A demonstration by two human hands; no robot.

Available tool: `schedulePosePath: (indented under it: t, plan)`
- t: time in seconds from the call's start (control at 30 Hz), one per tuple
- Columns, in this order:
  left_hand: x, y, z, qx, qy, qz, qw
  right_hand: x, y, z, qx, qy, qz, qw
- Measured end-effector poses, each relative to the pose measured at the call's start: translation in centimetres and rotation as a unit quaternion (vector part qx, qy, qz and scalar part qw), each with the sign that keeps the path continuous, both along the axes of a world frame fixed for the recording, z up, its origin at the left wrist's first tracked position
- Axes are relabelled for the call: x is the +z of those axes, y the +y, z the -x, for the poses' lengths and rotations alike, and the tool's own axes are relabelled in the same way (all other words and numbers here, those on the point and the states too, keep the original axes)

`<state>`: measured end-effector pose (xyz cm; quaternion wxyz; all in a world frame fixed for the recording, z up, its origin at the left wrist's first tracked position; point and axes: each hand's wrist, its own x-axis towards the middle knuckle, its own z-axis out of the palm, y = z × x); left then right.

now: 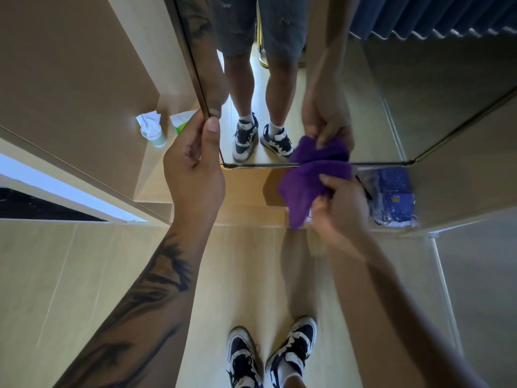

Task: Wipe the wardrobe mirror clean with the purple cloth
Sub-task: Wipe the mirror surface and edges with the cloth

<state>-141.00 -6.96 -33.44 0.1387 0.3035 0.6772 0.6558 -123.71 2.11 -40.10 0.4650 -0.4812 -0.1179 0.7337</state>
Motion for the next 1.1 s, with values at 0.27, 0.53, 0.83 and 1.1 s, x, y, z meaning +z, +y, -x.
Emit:
schedulePosePath:
  t: [0.27,0.53,0.83,1.1]
  plan:
    - [-0.5,0.0,0.4,-0.006,0.002,0.002,1.000,1.9,-6.1,10.1,0.069,0.066,0.115,0.989]
    - [-0.5,-0.2,0.5,0.006,0.013,-0.002,1.000,1.3,-3.1,6.0,0.011,0.026,0.086,0.996]
    - [-0.7,-0.3,0.4,-0.014,0.021,0.000,1.000,1.5,3.2,-6.1,-0.036,-0.095,-0.020,0.995]
    - [-0.7,-0.2,1.0,-0.033,-0.012,-0.003,0.999,2.3,5.0,-7.1,-0.171,-0.065,0.032,0.983]
